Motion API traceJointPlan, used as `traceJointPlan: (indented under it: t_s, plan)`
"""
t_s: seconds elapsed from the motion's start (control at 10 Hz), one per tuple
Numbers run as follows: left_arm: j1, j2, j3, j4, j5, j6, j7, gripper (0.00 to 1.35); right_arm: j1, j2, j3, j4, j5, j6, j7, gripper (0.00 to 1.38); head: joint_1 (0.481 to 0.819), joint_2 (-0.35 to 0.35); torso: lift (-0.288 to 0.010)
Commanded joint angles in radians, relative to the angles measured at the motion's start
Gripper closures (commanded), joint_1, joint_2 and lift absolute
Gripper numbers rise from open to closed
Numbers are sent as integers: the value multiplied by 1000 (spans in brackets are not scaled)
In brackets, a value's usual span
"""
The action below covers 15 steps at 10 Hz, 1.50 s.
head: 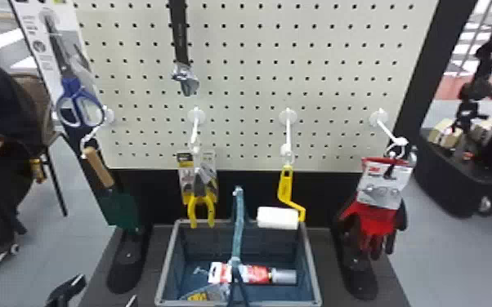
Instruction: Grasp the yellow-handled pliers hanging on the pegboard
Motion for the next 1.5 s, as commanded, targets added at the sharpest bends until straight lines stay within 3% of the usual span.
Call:
traceJointPlan:
  t_s: [0.0, 0.5, 0.7, 0.9, 1.1, 1.4]
  plan:
    - [-124, 17, -1, 93, 20, 9, -52, 265, 0, 0, 0, 0, 0, 0, 0, 269, 549, 0, -100]
    - [-478, 86, -50, 338, 89, 103, -221, 262, -11, 0, 0, 7, 1, 0, 0, 269, 549, 0, -100]
    - [-607, 132, -102, 410, 114, 143, -273, 242, -24, 2, 2, 15, 5, 0, 0, 269, 549, 0, -100]
    - [-729, 178, -137, 505, 141, 195, -377, 206, -32, 2, 8, 22, 5, 0, 0, 269, 549, 0, -100]
    - [-847, 205, -188, 643, 166, 241, -517, 179, -39, 2, 11, 29, 5, 0, 0, 269, 549, 0, -100]
    - [-916, 214, -237, 692, 141, 261, -584, 193, -52, 2, 14, 39, 8, 0, 0, 269, 549, 0, -100]
